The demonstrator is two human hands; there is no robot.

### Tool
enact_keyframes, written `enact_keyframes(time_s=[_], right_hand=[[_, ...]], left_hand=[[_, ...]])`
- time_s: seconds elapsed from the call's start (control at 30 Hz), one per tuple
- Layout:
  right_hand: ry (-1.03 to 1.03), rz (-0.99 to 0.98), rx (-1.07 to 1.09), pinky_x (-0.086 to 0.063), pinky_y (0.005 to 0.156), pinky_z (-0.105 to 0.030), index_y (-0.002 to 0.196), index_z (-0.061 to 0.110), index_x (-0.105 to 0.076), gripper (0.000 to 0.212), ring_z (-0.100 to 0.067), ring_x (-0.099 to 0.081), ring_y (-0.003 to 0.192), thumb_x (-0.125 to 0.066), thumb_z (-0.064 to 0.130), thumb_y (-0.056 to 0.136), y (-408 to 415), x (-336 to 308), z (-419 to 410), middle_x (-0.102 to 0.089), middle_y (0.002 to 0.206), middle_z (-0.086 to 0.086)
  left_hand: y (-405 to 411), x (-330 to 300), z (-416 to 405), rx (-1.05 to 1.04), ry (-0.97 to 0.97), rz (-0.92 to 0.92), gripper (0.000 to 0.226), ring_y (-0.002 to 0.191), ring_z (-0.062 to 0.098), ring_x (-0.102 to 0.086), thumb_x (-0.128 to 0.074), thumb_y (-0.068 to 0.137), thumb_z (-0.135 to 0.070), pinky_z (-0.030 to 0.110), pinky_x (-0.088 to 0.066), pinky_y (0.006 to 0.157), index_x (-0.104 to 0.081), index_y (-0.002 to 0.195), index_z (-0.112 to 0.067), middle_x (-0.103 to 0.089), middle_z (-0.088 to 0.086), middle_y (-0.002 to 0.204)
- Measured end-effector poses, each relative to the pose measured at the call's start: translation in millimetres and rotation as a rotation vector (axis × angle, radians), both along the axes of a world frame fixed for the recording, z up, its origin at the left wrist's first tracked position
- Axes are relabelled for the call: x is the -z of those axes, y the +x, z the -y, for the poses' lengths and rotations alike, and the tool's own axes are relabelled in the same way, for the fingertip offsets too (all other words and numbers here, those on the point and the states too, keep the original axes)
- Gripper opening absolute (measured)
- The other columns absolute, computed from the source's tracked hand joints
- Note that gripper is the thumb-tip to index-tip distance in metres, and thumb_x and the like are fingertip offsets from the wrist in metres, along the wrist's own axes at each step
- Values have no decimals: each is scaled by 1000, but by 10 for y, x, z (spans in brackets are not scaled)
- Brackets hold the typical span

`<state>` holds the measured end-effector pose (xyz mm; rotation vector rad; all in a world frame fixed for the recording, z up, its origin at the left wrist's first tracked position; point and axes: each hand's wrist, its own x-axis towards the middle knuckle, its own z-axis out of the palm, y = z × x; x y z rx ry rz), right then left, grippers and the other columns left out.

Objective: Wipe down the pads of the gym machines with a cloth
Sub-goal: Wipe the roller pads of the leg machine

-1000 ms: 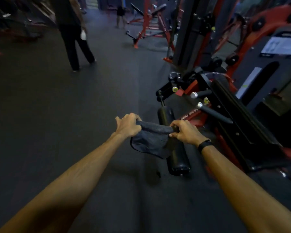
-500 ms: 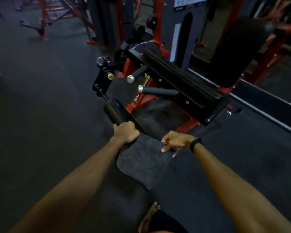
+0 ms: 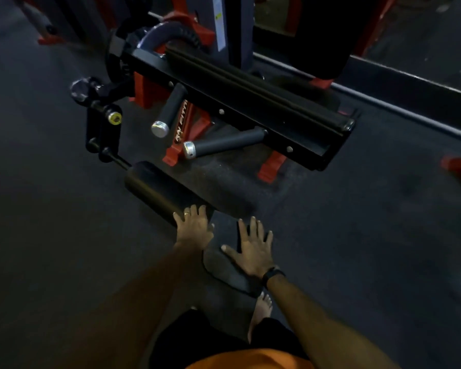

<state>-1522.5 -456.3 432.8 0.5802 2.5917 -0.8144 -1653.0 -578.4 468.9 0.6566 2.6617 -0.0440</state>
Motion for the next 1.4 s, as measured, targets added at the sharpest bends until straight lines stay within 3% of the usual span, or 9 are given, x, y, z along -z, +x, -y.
enact_keyframes(time_s=[0.23, 0.37, 0.57, 0.77, 0.9, 1.0, 1.13, 1.27, 1.4], right_hand=[[223, 15, 209, 3, 115, -71, 161, 30, -10, 92, -40, -6, 152, -13, 85, 88, -265, 216, 597, -10, 166, -16], [334, 15, 416, -12, 114, -71, 155, 32, -33, 83, -39, -29, 146, -20, 83, 91, -469, 306, 713, -38, 157, -13], [471, 25, 548, -18, 115, -64, 149, 33, -45, 74, -35, -38, 140, -28, 77, 92, -580, 425, 858, -48, 147, -9], [455, 181, 619, -29, 106, -58, 136, 30, -59, 70, -31, -49, 128, -25, 74, 94, -799, 411, 605, -60, 135, -4], [201, 426, 741, -33, 107, -54, 125, 18, -65, 72, -36, -54, 125, -34, 75, 93, -1095, 444, 150, -62, 133, -14], [35, 535, 786, -36, 110, -53, 139, 12, -54, 79, -40, -50, 131, -41, 74, 92, -1252, 545, -91, -52, 145, -18], [297, 277, 778, -35, 105, -50, 120, 16, -68, 65, -35, -58, 118, -29, 65, 100, -1125, 448, 341, -66, 124, -15], [503, 112, 649, -11, 119, -56, 142, 24, -52, 57, -26, -41, 139, -27, 58, 103, -788, 394, 1003, -52, 145, -2], [410, 261, 677, -29, 108, -54, 122, 24, -66, 59, -31, -54, 121, -25, 61, 100, -1017, 445, 524, -65, 126, -6]], left_hand=[[-764, 408, 201, 222, 180, -112, 48, 131, 38, -46, -52, 99, -36, 67, -19, 116, -53, 136, -5, -54, 20, 136], [-1280, 736, 274, 410, 251, -103, 56, 119, 42, -58, -40, 93, -45, 68, -29, 111, -64, 123, -4, -63, 23, 126], [-1664, 985, 361, 660, 280, -116, 54, 108, 34, -63, -37, 100, -51, 55, -33, 111, -69, 111, -8, -70, 15, 111], [-1622, 1007, 363, 654, 260, -161, 56, 107, 34, -62, -35, 100, -51, 53, -32, 111, -67, 112, -7, -70, 14, 110], [-1622, 1032, 391, 659, 290, -179, 55, 105, 35, -62, -37, 100, -49, 53, -34, 110, -67, 112, -5, -70, 15, 109], [-1619, 1027, 401, 662, 284, -165, 55, 106, 34, -62, -37, 100, -50, 52, -34, 110, -68, 110, -5, -70, 14, 109], [-1642, 1001, 389, 656, 309, -143, 53, 103, 34, -62, -40, 98, -49, 53, -34, 109, -67, 107, -4, -69, 15, 107], [-1626, 1006, 419, 658, 311, -152, 53, 109, 35, -60, -42, 98, -48, 54, -34, 109, -66, 113, -3, -69, 15, 109], [-1621, 1032, 369, 645, 319, -171, 53, 108, 35, -61, -42, 97, -48, 54, -34, 110, -67, 111, -4, -70, 15, 107]])
